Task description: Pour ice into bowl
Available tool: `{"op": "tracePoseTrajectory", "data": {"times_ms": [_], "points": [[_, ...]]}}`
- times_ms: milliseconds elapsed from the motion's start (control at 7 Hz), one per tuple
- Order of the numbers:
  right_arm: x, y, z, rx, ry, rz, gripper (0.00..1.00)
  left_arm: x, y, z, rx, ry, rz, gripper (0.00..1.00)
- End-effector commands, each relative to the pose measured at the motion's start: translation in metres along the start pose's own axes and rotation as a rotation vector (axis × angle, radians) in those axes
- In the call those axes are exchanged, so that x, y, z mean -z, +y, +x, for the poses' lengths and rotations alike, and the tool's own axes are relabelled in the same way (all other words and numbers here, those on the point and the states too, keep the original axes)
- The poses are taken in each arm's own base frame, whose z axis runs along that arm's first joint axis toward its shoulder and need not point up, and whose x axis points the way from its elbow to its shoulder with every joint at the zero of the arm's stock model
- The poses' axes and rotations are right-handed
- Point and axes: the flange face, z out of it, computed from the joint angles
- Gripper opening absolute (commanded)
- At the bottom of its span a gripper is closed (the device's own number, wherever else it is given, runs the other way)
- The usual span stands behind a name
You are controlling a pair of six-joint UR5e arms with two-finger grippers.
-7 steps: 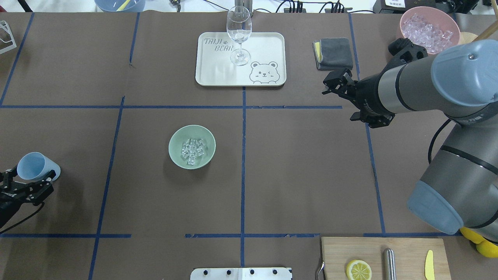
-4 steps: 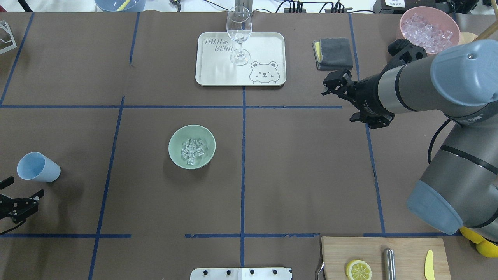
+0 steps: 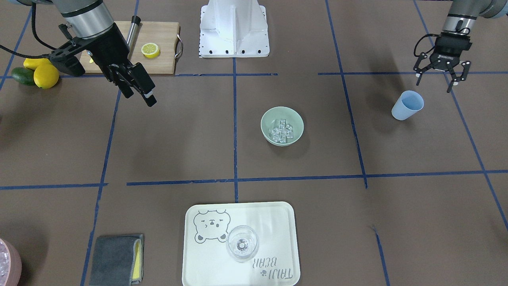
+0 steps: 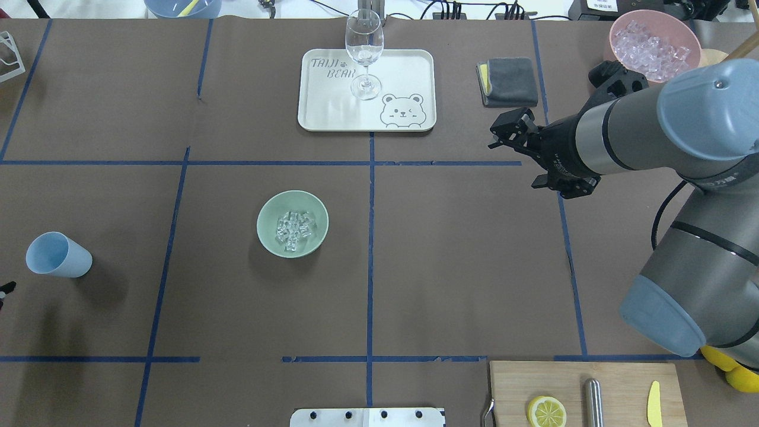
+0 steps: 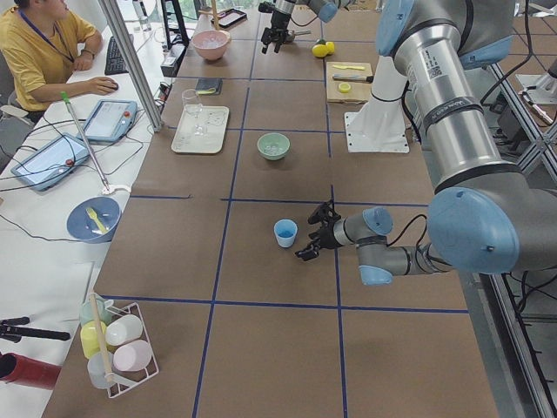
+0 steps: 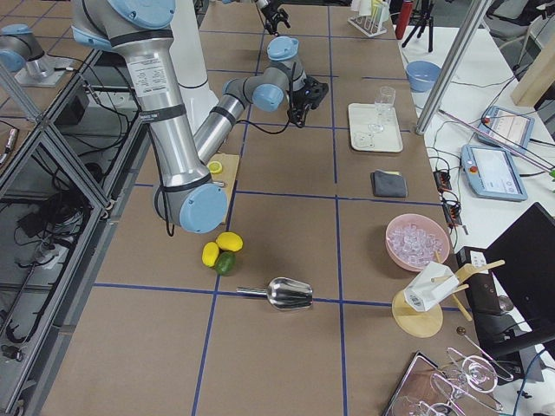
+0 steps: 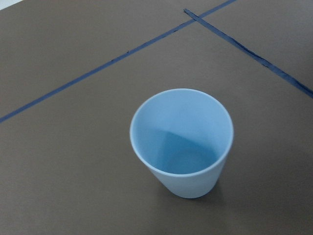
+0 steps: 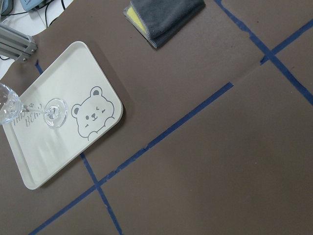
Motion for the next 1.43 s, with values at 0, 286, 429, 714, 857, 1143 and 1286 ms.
{"op": "tracePoseTrajectory", "data": {"times_ms": [0,286,429,714,857,1143,1286], "points": [[0.000,0.015,-0.015,0.017,-0.020,-0.028,1.00,-0.025,-0.035,-0.045,-0.086,-0.006,0.009,1.00],[-0.027,0.041,-0.040,0.041,-0.012,-0.061,1.00,-0.063,-0.091,-0.071,-0.010,-0.011,-0.076,1.00],[-0.035,0.056,-0.041,0.051,-0.005,-0.077,1.00,-0.068,-0.119,-0.086,0.007,0.004,-0.069,1.00],[-0.067,0.101,-0.069,0.092,-0.012,-0.062,1.00,-0.087,-0.188,-0.112,0.074,-0.005,-0.115,1.00],[-0.093,0.128,-0.080,0.107,0.007,-0.061,1.00,-0.087,-0.215,-0.126,0.115,0.030,-0.135,1.00],[-0.152,0.183,-0.115,0.142,0.059,-0.057,1.00,-0.066,-0.247,-0.153,0.221,0.184,-0.170,1.00],[-0.178,0.204,-0.124,0.160,0.097,-0.064,1.00,-0.063,-0.249,-0.155,0.250,0.194,-0.172,1.00]]}}
